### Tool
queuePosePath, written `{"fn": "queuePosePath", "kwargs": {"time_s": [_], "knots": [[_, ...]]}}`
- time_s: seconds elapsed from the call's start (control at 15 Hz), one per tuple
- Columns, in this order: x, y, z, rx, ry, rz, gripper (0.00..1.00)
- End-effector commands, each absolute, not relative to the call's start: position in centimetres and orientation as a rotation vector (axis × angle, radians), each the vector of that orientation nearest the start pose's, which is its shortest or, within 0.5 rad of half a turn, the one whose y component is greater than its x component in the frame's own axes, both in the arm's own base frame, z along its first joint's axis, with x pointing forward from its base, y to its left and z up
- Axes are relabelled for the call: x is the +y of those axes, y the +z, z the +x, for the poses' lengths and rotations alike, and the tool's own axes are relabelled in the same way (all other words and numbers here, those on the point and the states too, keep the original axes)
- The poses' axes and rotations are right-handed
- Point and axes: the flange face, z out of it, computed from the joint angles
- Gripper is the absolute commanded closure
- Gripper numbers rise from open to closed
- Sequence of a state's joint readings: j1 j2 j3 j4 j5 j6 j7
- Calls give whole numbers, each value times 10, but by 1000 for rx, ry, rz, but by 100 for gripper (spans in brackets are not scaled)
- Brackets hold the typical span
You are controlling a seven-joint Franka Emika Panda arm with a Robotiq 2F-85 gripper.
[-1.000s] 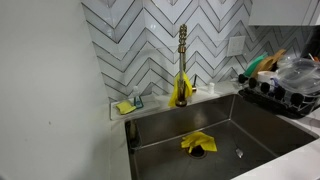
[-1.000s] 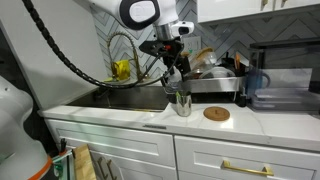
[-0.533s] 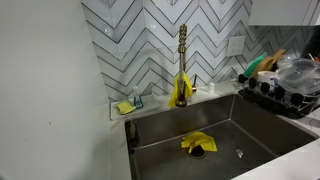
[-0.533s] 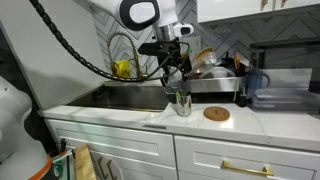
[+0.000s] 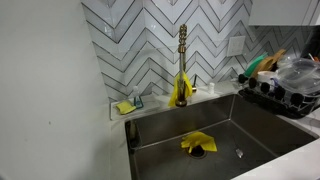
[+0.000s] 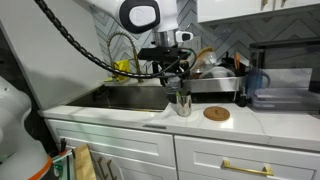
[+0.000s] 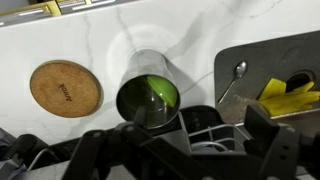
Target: Remove the green measuring spoon from the silver cup and put it on the counter then place the cup upright.
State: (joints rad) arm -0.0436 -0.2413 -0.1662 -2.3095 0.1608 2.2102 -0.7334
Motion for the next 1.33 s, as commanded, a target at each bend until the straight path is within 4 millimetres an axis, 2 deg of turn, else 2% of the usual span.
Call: {"fn": "queuePosePath", "kwargs": {"time_s": [0.0, 0.07, 0.27, 0.33, 0.4, 0.47, 0.53, 0.6, 0.67, 0.73, 0.8, 0.93, 1.0, 1.07, 1.27], "knots": [[-101, 447, 465, -768, -279, -2968, 8], [-102, 445, 466, -779, -269, -2976, 7], [-107, 444, 466, -800, -272, -3001, 14], [-108, 444, 466, -806, -271, -3007, 21], [-110, 444, 466, -811, -265, -3017, 22], [-112, 443, 466, -822, -283, -3024, 30], [-113, 442, 467, -824, -288, -3033, 29], [-115, 441, 468, -827, -303, -3038, 34], [-115, 440, 469, -832, -312, -3045, 43], [-116, 439, 471, -834, -325, -3050, 41], [-117, 439, 472, -831, -345, -3059, 46], [-119, 440, 475, -828, -387, -3068, 48], [-119, 440, 477, -830, -402, -3070, 53], [-119, 440, 479, -832, -414, -3073, 49], [-119, 439, 481, -837, -432, -3075, 48]]}}
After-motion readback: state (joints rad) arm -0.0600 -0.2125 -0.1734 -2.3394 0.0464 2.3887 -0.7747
